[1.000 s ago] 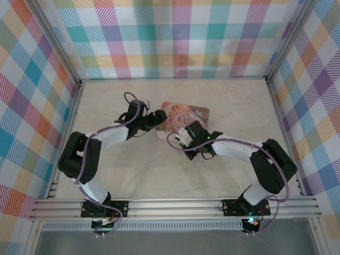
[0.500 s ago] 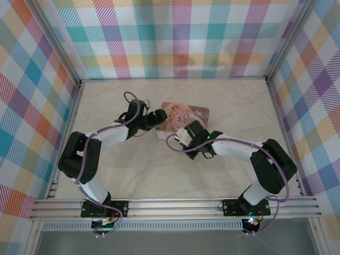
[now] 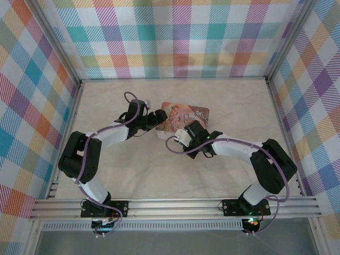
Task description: Unlock the padlock with the key
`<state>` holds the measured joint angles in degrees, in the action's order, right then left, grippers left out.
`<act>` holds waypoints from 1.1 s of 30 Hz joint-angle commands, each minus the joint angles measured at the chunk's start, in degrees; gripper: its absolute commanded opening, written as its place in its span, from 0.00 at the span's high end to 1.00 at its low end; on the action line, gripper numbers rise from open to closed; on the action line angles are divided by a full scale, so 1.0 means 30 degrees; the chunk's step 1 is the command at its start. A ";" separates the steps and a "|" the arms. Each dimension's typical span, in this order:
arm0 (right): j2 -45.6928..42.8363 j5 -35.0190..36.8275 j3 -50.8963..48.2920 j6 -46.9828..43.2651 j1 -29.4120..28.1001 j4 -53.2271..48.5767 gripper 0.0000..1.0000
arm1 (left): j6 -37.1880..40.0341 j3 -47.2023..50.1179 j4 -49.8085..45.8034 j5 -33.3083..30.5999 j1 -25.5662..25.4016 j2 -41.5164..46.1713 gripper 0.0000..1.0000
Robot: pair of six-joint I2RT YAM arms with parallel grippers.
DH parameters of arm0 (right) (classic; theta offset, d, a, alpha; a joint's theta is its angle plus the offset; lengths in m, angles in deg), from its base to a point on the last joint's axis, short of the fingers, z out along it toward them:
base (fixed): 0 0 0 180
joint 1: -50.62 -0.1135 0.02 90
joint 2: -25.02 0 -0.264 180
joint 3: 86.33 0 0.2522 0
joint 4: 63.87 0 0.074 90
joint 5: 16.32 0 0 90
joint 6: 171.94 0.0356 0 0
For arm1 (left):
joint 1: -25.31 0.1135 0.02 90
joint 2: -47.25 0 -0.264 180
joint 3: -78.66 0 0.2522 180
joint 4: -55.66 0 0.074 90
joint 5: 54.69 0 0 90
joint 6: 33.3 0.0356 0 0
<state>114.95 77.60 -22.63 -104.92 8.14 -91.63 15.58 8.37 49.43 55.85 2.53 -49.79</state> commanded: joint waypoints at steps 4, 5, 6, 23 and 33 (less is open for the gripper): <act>-0.0328 0.0229 -0.0235 -0.0435 -0.0108 0.0602 1.00 | -0.0193 -0.0654 -0.0283 0.0446 0.0168 -0.0243 0.25; -0.0357 0.0272 -0.0234 -0.0463 -0.0109 0.0586 1.00 | -0.0228 -0.0658 -0.0248 0.0472 0.0126 -0.0288 0.25; -0.0386 0.0303 -0.0237 -0.0487 -0.0106 0.0576 1.00 | -0.0237 -0.0682 -0.0232 0.0494 0.0137 -0.0304 0.25; -0.0707 0.0524 -0.0487 -0.0731 -0.0115 0.0880 1.00 | -0.0292 -0.0947 -0.0367 0.0830 0.0125 -0.0435 0.25; -0.0541 0.0216 -0.0507 -0.1607 -0.0107 0.1697 1.00 | -0.0385 -0.0968 -0.0248 0.0860 0.0132 -0.0642 0.25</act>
<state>114.27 79.06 -23.99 -107.94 8.14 -89.22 15.12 7.21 49.08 56.33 2.59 -50.97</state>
